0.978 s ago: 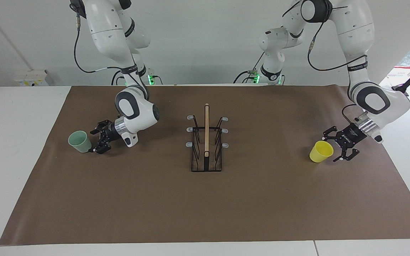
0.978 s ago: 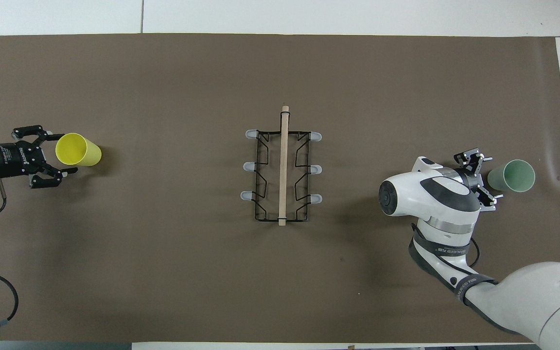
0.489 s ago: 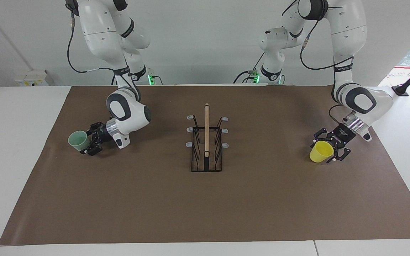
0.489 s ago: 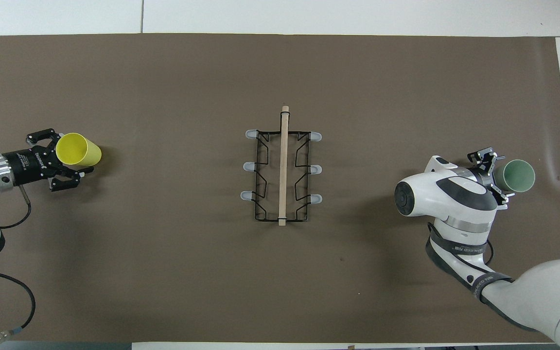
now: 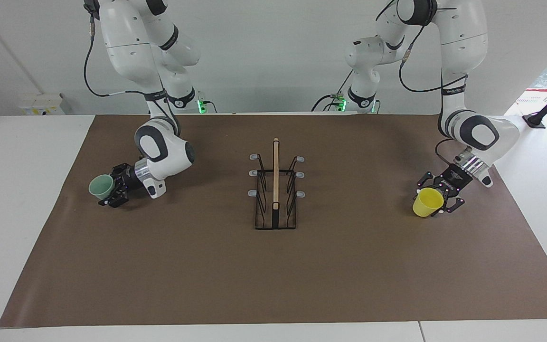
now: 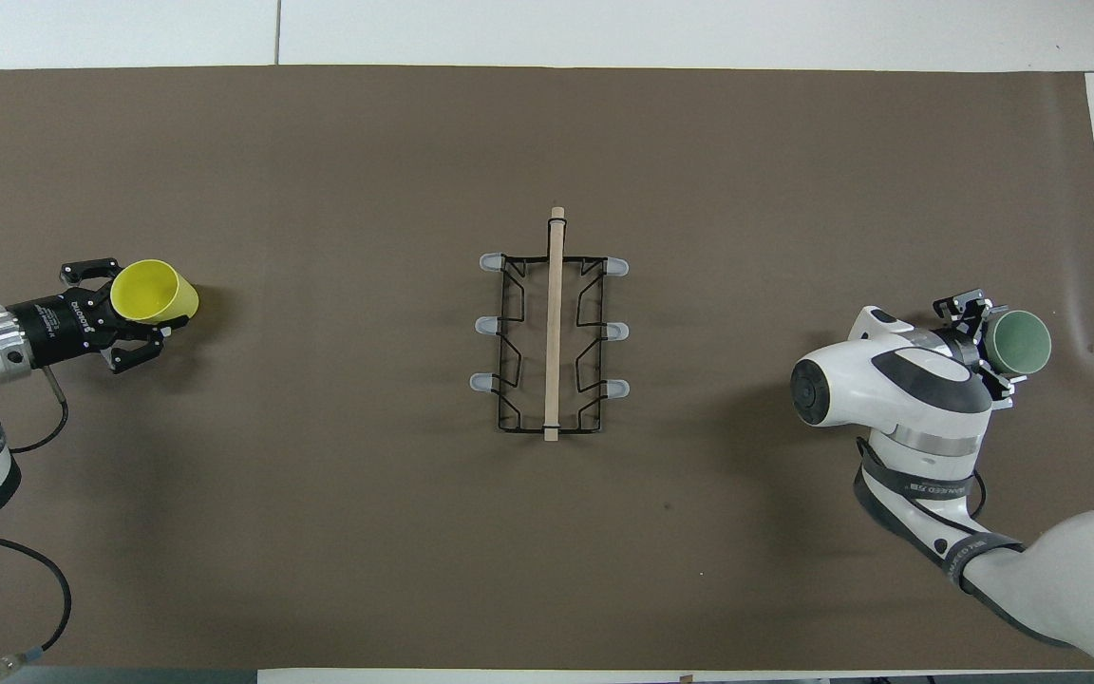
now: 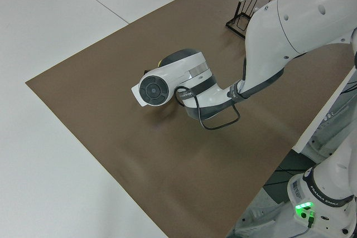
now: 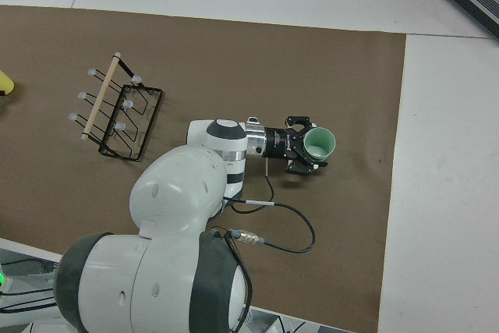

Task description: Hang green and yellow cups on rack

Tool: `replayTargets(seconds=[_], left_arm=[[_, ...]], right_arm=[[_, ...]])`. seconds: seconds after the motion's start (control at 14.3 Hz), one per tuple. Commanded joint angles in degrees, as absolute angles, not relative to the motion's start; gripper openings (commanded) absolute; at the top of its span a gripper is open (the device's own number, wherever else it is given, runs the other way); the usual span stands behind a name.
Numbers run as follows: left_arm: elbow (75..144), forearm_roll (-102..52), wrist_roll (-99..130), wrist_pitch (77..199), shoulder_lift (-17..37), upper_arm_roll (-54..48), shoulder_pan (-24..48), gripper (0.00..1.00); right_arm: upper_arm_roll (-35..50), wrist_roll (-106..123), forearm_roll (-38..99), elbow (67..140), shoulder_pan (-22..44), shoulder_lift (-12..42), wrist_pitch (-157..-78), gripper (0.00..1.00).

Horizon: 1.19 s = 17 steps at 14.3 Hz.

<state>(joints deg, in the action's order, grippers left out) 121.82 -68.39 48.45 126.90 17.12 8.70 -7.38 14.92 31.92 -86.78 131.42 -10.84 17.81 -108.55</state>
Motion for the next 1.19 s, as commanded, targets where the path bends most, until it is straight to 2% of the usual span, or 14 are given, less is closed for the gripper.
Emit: replayTargets(seconds=[0.0, 0.07, 0.35, 0.49, 0.7, 1.12], left_arm=[[123.6, -70.0, 47.6, 128.5, 14.2, 8.9, -6.6, 0.00], [123.2, -70.0, 48.0, 128.5, 13.5, 8.9, -6.5, 0.00], [120.7, -68.1, 50.3, 128.5, 9.7, 9.3, -2.7, 0.00], [119.9, -57.5, 53.5, 128.4, 6.8, 9.2, 0.8, 0.00], [116.8, -40.7, 59.7, 127.4, 2.8, 9.1, 7.4, 0.00], [116.6, -9.8, 72.0, 124.5, -1.7, 8.8, 21.3, 0.00]], right_arm=[[15.4, 29.1, -88.6, 132.2, -12.0, 17.8, -109.8, 0.07], [15.5, 27.8, -88.6, 132.2, -11.8, 17.7, -109.2, 0.00], [15.6, 27.0, -87.4, 128.5, -10.7, 17.4, -106.1, 0.00], [15.6, 27.2, -80.1, 125.6, -10.4, 15.8, -105.8, 0.00], [15.7, 29.9, -71.1, 121.9, -14.0, 11.4, -108.4, 0.00], [15.6, 31.2, -47.2, 116.8, -14.6, 11.1, -110.6, 0.00]])
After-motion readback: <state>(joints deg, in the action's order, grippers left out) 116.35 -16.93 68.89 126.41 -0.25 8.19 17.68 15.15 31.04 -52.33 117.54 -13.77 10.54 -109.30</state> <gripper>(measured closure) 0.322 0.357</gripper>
